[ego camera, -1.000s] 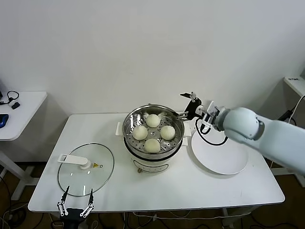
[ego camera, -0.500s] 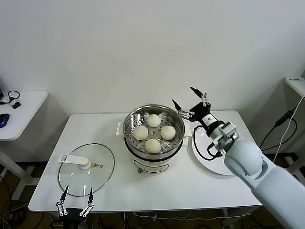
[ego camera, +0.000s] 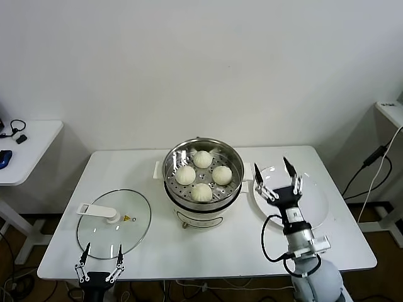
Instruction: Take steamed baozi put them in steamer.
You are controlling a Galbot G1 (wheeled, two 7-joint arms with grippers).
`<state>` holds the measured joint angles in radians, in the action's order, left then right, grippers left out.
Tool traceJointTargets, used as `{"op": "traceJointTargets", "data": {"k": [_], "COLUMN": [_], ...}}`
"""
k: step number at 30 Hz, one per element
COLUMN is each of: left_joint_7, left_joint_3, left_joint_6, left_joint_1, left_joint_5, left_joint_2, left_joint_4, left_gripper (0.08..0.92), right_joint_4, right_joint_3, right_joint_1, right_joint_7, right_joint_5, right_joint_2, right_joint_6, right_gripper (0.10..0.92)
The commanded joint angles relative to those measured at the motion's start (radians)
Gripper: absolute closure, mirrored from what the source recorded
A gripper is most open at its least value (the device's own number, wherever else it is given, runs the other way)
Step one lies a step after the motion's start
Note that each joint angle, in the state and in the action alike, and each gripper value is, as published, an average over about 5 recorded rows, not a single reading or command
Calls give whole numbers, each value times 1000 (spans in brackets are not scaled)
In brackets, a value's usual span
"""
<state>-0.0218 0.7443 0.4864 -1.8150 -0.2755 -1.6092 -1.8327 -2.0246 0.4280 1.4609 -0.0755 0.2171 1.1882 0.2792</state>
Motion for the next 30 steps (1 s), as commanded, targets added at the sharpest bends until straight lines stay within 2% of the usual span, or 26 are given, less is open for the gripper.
{"op": "traceJointTargets", "data": {"k": [1, 14, 30], "left_joint_7": [0, 0, 2], "left_joint_3": [-5, -10, -14], "left_joint_6": [2, 6, 3], "left_joint_1": [-1, -10, -8], "left_joint_5": [9, 12, 12], "left_joint_2": [-15, -16, -18], "left_joint_4": [0, -24, -31], "left_gripper": [177, 177, 177], "right_joint_4": [47, 123, 136], "right_joint_3": [-7, -77, -81], "right_joint_1": [318, 363, 373], "right_joint_7": [-18, -18, -20], "right_joint_5": [-91, -101, -105], "right_joint_2": [189, 200, 199], "right_joint_6": [300, 355, 377], "right_gripper": [203, 203, 203]}}
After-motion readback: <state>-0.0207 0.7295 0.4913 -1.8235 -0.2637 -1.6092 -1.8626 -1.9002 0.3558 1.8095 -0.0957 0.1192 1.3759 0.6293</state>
